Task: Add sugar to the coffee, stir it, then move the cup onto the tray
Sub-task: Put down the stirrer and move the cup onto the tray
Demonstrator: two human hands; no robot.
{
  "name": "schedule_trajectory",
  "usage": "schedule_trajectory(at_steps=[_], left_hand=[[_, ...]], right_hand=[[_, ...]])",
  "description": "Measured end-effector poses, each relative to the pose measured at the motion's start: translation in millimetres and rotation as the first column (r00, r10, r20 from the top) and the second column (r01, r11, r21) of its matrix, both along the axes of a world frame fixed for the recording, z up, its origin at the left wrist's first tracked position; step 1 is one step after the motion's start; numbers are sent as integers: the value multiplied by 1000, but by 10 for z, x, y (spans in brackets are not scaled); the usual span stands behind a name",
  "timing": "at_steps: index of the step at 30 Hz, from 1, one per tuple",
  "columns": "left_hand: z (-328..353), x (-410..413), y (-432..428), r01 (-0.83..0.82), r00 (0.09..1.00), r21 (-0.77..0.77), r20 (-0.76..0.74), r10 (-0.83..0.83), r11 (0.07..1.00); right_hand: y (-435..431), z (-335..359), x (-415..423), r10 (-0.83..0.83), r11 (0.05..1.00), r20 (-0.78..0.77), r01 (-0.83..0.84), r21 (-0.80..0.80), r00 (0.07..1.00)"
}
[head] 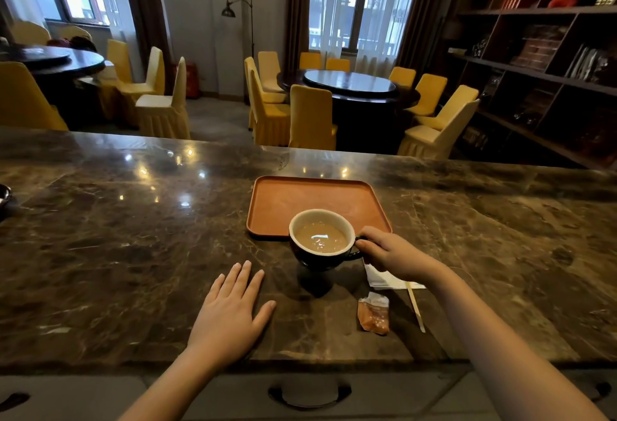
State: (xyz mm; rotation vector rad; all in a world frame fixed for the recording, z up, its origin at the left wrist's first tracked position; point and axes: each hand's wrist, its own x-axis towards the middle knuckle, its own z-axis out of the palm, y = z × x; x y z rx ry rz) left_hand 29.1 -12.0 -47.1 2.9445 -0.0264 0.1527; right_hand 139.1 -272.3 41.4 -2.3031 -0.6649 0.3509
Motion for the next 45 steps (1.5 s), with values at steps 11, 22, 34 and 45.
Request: schedule_trajectory(at_steps=[11, 22, 34, 45], left_hand=[[-3, 6, 9, 0, 1000, -8, 5, 0, 1000], [-19, -1, 11, -7, 1000, -21, 21, 8, 1000], [-37, -12, 17, -15, 998, -58, 62, 19, 998], [-23, -21, 4, -14, 996, -72, 82, 20, 997]], right_hand=[[130, 306, 486, -74, 997, 83, 70, 43, 994], [280, 72, 965, -155, 986, 7, 154, 62, 988], [325, -117, 1191, -109, 991, -74, 114, 68, 991], [280, -170, 1267, -129, 990, -116, 134, 40, 985]])
